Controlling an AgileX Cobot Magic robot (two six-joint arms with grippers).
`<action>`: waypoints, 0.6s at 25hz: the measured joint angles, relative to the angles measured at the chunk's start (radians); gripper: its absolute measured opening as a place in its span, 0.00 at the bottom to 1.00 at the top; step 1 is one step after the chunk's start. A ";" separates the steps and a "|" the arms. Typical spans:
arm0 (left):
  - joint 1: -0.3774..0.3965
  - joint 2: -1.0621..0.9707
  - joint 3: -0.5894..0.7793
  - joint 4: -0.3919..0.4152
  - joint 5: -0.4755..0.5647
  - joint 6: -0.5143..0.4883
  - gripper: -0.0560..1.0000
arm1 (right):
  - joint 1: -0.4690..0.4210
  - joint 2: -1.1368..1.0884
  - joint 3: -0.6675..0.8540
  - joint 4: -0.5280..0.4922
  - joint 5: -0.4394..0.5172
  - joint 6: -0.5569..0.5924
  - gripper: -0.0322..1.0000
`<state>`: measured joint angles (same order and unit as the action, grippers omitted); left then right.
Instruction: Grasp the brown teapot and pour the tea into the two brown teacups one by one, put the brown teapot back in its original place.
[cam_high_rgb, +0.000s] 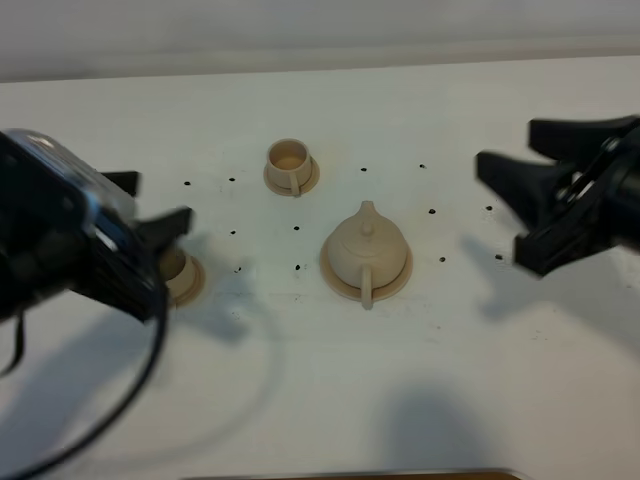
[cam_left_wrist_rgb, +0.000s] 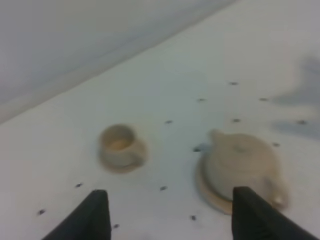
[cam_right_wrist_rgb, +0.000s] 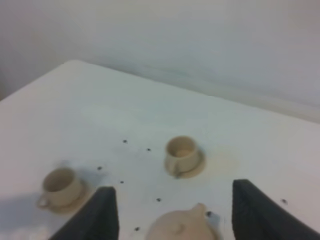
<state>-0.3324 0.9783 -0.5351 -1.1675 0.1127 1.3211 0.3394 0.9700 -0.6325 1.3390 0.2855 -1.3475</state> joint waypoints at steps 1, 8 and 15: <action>0.029 0.000 -0.006 0.000 0.014 -0.007 0.59 | -0.048 0.000 -0.011 -0.056 0.040 0.061 0.50; 0.256 -0.007 -0.068 0.045 0.164 -0.122 0.58 | -0.300 -0.008 -0.145 -0.602 0.341 0.577 0.49; 0.370 -0.021 -0.128 0.424 0.332 -0.525 0.58 | -0.309 -0.165 -0.195 -0.851 0.464 0.836 0.49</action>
<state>0.0376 0.9571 -0.6627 -0.7439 0.4447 0.7964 0.0307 0.8048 -0.8271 0.4875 0.7495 -0.5118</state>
